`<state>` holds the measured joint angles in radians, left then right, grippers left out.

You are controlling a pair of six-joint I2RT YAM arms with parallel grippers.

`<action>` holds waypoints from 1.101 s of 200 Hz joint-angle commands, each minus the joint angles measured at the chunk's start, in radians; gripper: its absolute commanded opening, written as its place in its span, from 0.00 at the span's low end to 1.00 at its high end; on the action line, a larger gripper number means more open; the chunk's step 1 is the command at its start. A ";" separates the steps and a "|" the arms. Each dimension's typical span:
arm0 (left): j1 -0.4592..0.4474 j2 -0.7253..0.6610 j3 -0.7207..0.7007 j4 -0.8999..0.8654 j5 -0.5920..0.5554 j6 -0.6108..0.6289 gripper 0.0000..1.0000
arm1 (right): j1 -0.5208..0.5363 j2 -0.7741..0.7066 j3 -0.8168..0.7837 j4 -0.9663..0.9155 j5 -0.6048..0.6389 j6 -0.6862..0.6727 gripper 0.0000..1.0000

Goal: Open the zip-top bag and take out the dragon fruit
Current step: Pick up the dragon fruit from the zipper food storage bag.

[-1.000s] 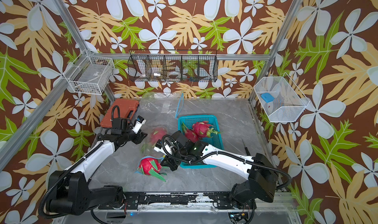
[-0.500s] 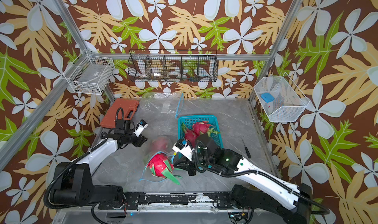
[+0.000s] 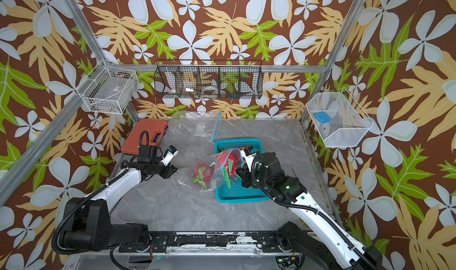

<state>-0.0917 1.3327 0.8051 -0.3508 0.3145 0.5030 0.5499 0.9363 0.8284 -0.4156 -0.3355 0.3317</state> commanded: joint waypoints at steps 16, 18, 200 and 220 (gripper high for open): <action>0.000 -0.069 0.047 -0.298 0.224 0.280 0.69 | -0.001 0.007 0.000 0.038 0.019 -0.001 0.00; 0.000 -0.075 0.048 -0.315 0.221 0.303 0.69 | -0.001 0.007 0.000 0.038 0.021 -0.002 0.00; -0.142 -0.126 -0.007 -0.210 0.082 0.278 0.00 | -0.001 0.015 0.034 0.043 -0.081 0.017 0.00; -0.037 -0.139 -0.033 -0.140 -0.075 0.338 0.00 | -0.001 0.016 0.031 0.037 -0.134 0.007 0.00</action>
<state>-0.2123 1.2022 0.7898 -0.5613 0.4446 0.7666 0.5488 0.9550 0.8528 -0.4385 -0.3794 0.3580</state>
